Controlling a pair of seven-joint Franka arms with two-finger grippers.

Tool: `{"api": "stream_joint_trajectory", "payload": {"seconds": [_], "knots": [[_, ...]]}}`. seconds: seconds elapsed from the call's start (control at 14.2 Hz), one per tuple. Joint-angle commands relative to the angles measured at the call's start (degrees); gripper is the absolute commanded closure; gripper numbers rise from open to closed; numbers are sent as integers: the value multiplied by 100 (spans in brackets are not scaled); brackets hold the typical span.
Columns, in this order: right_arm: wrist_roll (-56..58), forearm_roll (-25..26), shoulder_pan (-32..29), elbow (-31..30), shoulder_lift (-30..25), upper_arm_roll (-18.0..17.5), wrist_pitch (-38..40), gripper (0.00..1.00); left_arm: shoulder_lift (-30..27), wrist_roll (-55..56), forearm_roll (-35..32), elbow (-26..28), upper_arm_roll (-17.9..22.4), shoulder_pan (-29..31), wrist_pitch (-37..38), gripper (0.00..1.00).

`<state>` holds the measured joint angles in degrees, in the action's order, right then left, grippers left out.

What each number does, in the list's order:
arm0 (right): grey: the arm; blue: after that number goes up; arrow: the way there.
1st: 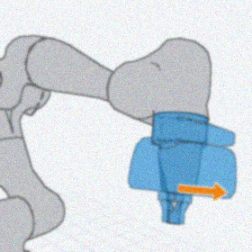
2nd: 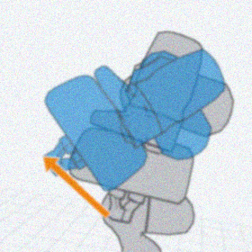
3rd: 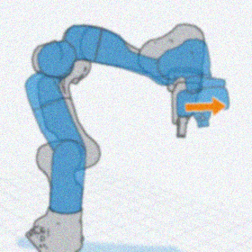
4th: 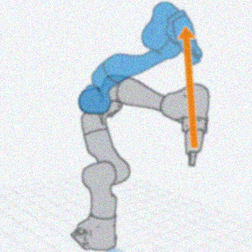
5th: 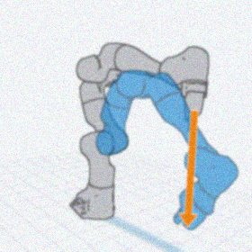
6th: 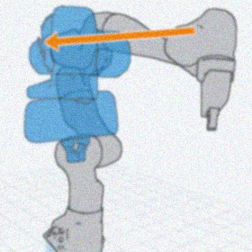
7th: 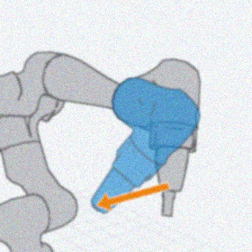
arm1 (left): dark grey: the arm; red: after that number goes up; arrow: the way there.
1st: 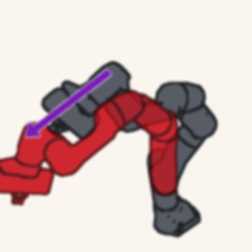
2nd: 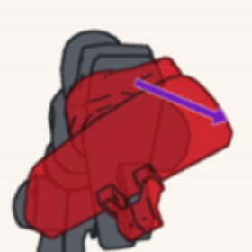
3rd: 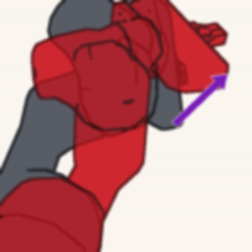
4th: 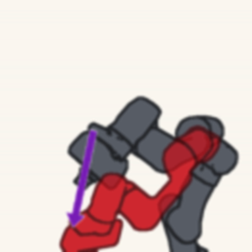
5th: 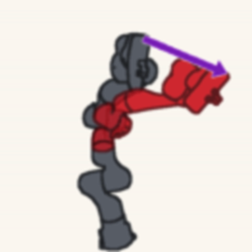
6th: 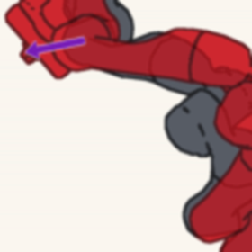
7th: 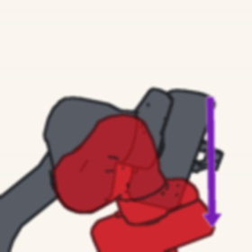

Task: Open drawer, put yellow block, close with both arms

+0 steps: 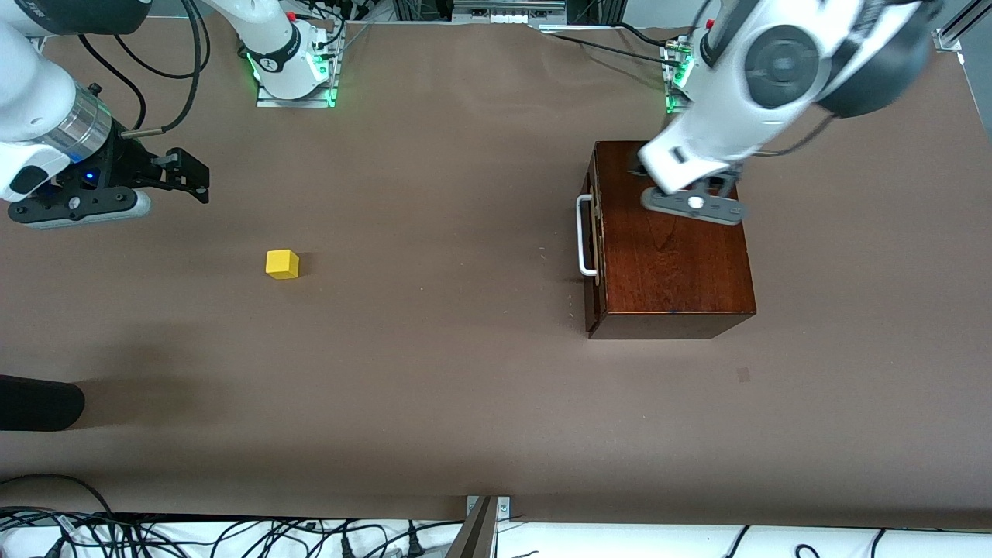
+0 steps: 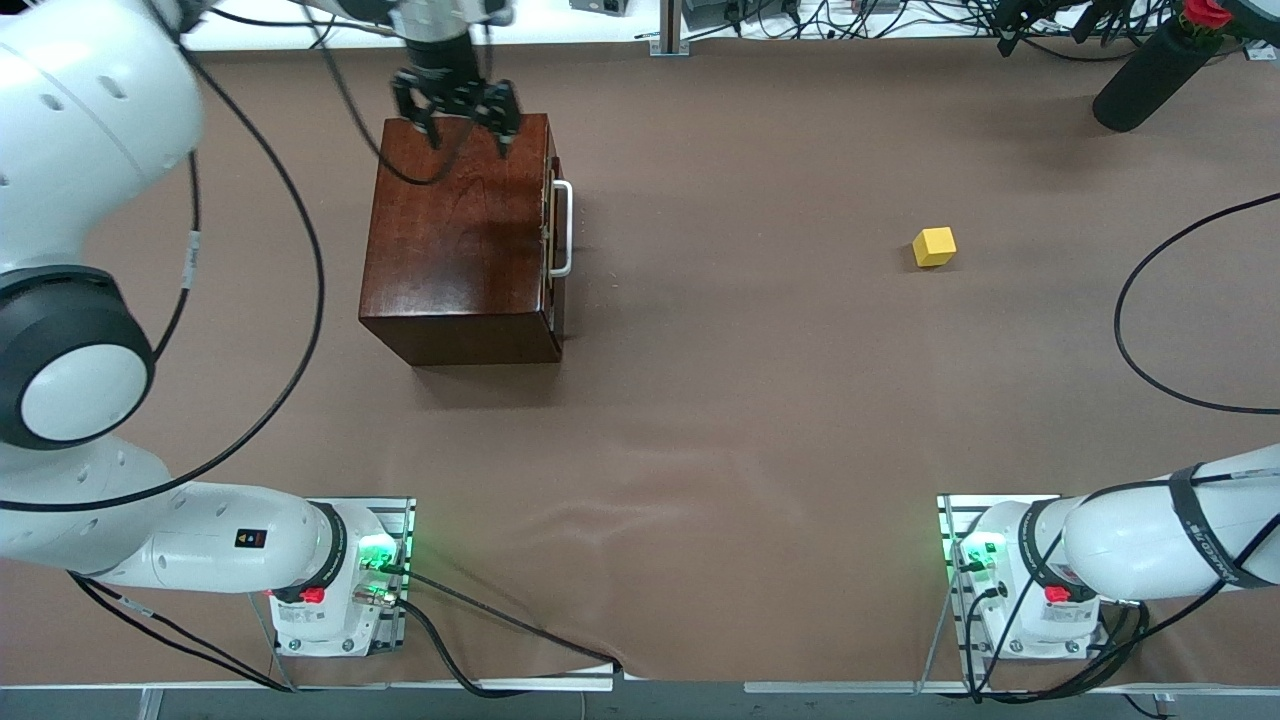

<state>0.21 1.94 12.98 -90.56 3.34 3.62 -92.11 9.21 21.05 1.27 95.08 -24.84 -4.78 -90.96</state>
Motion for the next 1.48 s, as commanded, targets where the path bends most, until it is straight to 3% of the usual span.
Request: {"api": "stream_joint_trajectory", "payload": {"seconds": [0.0,0.28,0.49,1.41], "knots": [[-47,-98,-33,91,18,-28,18,0,721,985,-345,-622,-12,-583,-149,0],[-47,-98,-33,91,18,-28,18,0,1302,1769,-803,-649,-3,-1313,-658,0],[-47,-98,-33,91,18,-28,18,0,1540,2122,-1190,-649,-3,-1525,-730,0],[-47,-98,-33,91,18,-28,18,0,2375,2868,-2781,-403,14,-1816,-1099,0]]}}
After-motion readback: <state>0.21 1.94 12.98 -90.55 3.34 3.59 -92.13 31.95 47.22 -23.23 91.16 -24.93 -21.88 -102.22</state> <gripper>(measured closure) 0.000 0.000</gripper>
